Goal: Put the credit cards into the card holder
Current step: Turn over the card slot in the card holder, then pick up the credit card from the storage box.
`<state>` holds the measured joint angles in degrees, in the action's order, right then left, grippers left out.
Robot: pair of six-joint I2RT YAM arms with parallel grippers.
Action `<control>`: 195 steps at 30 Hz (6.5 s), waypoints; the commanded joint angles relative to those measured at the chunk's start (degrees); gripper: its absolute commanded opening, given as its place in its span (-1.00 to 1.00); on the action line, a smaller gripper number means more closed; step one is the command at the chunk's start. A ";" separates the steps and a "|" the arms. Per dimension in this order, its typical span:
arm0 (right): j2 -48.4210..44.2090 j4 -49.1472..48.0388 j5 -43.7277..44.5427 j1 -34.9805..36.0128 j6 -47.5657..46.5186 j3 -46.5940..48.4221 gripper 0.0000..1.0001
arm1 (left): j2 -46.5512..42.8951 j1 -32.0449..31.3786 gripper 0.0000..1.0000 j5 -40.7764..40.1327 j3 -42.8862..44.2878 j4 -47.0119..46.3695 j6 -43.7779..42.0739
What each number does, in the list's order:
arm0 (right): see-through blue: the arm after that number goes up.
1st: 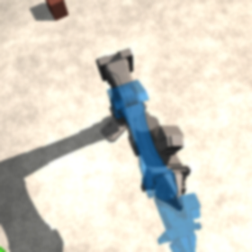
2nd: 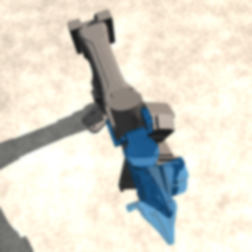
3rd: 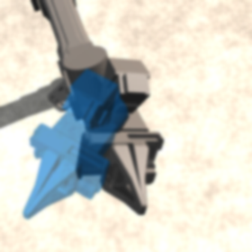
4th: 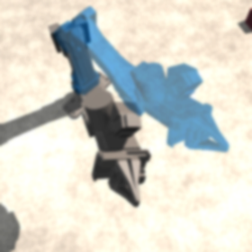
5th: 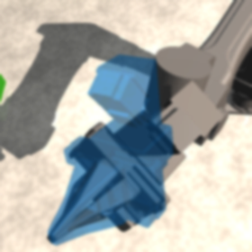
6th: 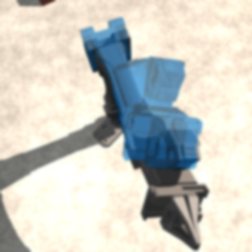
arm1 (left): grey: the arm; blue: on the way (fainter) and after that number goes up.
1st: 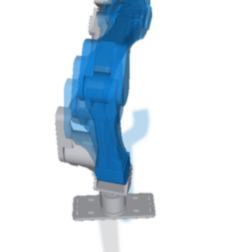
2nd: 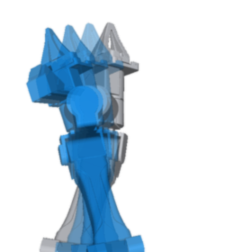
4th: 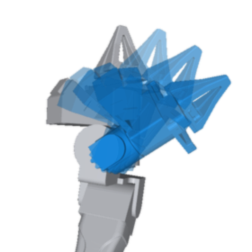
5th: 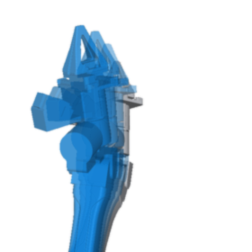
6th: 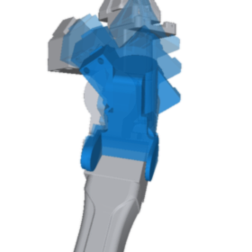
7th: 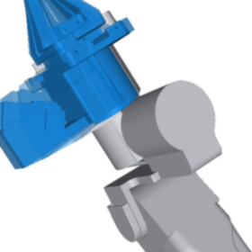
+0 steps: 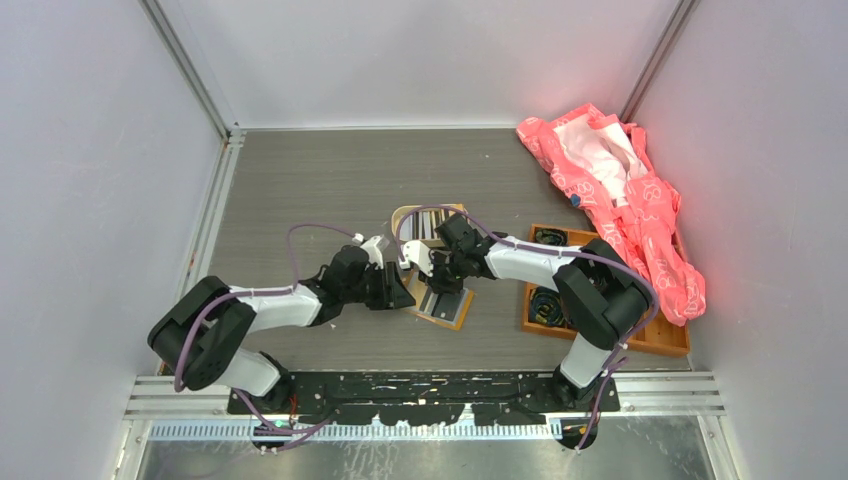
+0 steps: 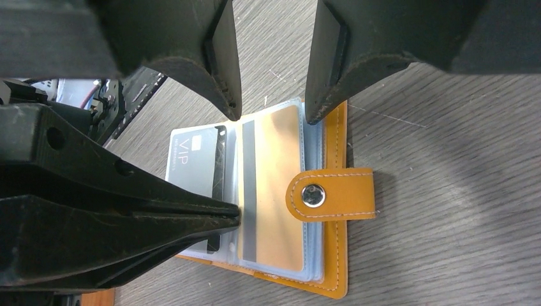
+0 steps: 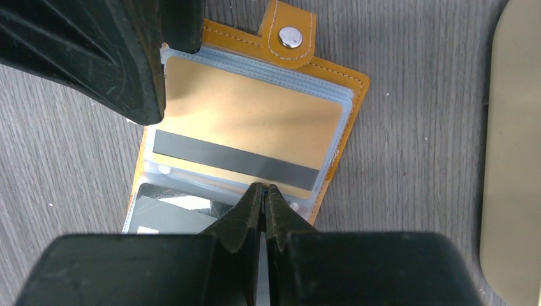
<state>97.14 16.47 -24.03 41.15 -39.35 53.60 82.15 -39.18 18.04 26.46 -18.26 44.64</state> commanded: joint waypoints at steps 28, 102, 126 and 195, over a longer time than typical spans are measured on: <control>-12.08 12.98 -15.14 -11.48 2.35 4.60 -0.58 | 5.21 -3.37 -0.20 7.96 4.75 -13.21 5.08; 15.29 9.08 -6.42 -26.82 48.37 32.05 -0.02 | -0.05 14.29 0.17 9.04 13.84 4.72 -6.29; 21.04 11.65 -5.63 -24.63 52.69 35.15 0.00 | 0.50 14.49 0.17 9.50 12.48 3.51 -5.46; 21.86 20.53 -8.57 -26.38 46.13 39.03 -0.32 | -4.00 14.41 0.17 11.35 9.23 4.05 -3.51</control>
<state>117.78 37.32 -29.80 14.87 5.37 90.19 79.88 -24.99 28.18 36.14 -12.14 40.56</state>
